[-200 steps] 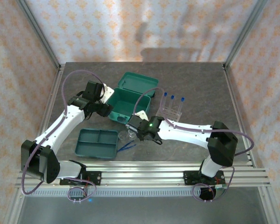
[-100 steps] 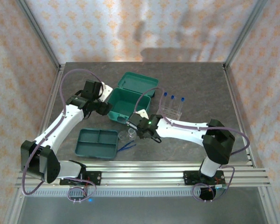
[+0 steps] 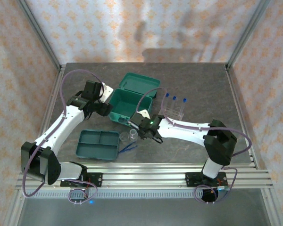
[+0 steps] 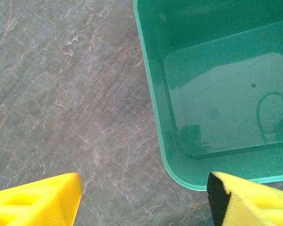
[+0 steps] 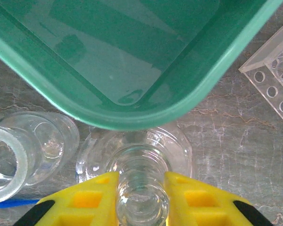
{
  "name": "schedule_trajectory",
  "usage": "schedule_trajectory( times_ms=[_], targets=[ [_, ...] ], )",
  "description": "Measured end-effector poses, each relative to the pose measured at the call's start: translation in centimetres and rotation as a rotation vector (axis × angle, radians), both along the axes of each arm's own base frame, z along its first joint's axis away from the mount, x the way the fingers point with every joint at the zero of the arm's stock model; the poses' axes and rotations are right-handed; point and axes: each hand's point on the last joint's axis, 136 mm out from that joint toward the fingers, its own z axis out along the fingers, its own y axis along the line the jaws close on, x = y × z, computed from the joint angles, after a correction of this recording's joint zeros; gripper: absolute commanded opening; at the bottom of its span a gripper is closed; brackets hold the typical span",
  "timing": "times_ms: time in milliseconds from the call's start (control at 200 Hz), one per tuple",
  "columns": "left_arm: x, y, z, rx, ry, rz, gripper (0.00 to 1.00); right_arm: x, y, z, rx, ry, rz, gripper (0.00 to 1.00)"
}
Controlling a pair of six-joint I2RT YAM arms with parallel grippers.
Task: Organize the chemistry lab equipment
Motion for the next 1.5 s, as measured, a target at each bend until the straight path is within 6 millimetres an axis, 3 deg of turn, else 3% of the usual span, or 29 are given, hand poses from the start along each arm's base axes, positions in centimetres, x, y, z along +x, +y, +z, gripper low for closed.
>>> schedule_trajectory(
  times_ms=[300,571,761,1251,1382,1497],
  targets=[
    [1.0,0.3,0.3,-0.011,-0.016,0.012,0.74,-0.3,-0.5,0.5,0.004,0.003,-0.008,0.24],
    [2.2,0.1,0.2,-0.013,-0.020,0.014,0.74,-0.9,-2.1,2.8,-0.003,-0.006,-0.012,0.24],
    [3.1,-0.1,0.3,-0.015,-0.031,0.015,0.74,-0.9,-2.5,6.0,0.014,-0.033,-0.014,0.24],
    [4.4,1.0,-0.5,-0.033,-0.026,0.078,0.75,1.1,-2.1,17.0,0.079,-0.173,0.015,0.24],
    [4.5,1.3,-0.8,-0.039,-0.018,0.095,0.75,2.4,-1.3,18.6,0.088,-0.197,0.023,0.23],
    [4.6,1.4,-0.8,-0.045,-0.020,0.103,0.75,3.9,-0.3,18.7,0.075,-0.204,0.031,0.23]
  ],
)
